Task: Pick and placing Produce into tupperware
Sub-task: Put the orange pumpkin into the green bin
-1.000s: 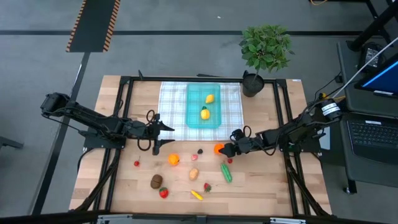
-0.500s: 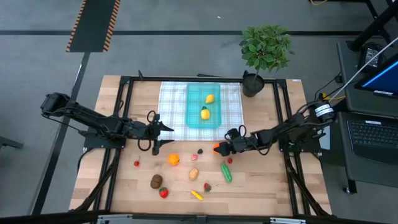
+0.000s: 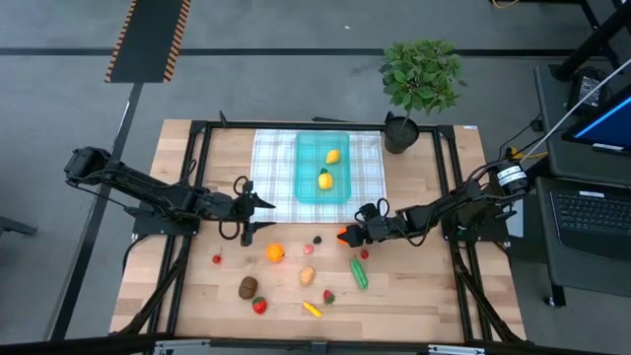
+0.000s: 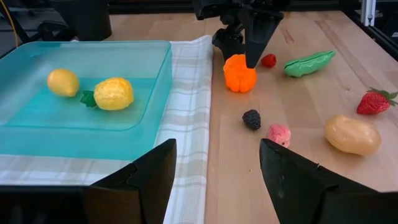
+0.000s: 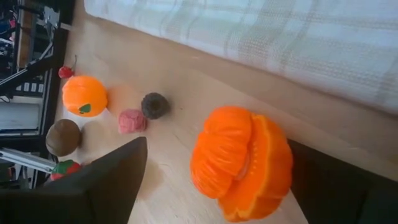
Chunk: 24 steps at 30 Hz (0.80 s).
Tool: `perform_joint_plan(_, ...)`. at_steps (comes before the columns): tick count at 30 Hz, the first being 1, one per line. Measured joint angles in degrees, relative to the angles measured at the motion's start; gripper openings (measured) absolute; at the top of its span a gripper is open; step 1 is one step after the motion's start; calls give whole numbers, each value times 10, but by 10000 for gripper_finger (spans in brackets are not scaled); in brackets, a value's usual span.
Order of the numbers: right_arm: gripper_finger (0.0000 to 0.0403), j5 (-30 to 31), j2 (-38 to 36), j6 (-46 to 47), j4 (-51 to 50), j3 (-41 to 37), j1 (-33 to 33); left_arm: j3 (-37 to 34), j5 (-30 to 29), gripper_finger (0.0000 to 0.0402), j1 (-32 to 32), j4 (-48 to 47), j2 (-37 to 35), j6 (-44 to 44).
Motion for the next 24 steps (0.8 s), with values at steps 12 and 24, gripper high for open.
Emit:
perform_joint_plan(12, 226, -1, 2, -1, -6, -1, 0, 0, 0, 222, 0, 0, 0, 0)
perform_joint_plan(24, 157, -4, 2, -16, 8, -2, 0, 0, 0, 222, 0, 0, 0, 0)
